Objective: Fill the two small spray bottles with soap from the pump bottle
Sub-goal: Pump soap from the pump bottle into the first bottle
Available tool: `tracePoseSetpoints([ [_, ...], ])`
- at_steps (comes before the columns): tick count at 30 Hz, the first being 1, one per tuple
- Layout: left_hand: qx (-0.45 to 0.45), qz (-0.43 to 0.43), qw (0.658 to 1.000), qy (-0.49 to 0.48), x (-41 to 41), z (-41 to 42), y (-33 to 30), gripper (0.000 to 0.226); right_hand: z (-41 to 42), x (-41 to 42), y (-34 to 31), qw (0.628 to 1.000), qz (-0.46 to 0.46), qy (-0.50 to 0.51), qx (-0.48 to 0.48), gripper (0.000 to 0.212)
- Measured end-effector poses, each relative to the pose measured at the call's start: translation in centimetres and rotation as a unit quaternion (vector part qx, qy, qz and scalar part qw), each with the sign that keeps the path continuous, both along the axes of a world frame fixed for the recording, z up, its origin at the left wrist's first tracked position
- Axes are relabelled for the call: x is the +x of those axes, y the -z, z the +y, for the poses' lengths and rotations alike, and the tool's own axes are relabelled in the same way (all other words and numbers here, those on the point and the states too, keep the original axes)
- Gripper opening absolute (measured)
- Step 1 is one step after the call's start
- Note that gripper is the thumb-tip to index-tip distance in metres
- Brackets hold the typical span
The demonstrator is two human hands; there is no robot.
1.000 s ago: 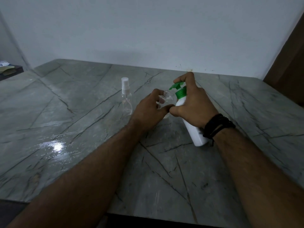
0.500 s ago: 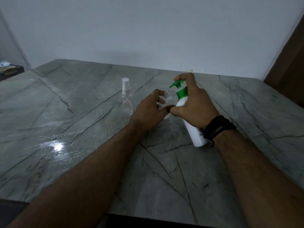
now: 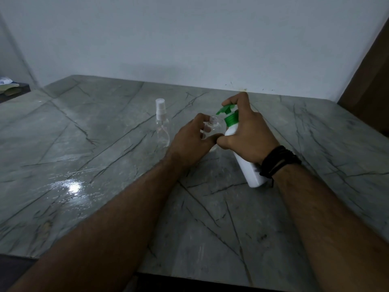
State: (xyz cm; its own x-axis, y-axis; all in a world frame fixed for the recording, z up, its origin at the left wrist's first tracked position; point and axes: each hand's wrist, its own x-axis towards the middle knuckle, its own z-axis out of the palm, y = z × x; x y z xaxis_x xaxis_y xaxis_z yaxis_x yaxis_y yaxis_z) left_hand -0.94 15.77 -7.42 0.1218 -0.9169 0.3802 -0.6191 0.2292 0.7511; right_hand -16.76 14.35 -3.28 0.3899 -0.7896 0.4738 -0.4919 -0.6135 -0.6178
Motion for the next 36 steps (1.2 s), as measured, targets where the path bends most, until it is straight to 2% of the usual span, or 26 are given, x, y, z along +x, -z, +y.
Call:
tracePoseSetpoints([
  [36, 0.003, -0.002, 1.000, 0.002, -0.18, 0.24, -0.20, 0.049, -0.02, -0.02, 0.26, 1.000, 0.001, 0.010, -0.005, 0.077],
])
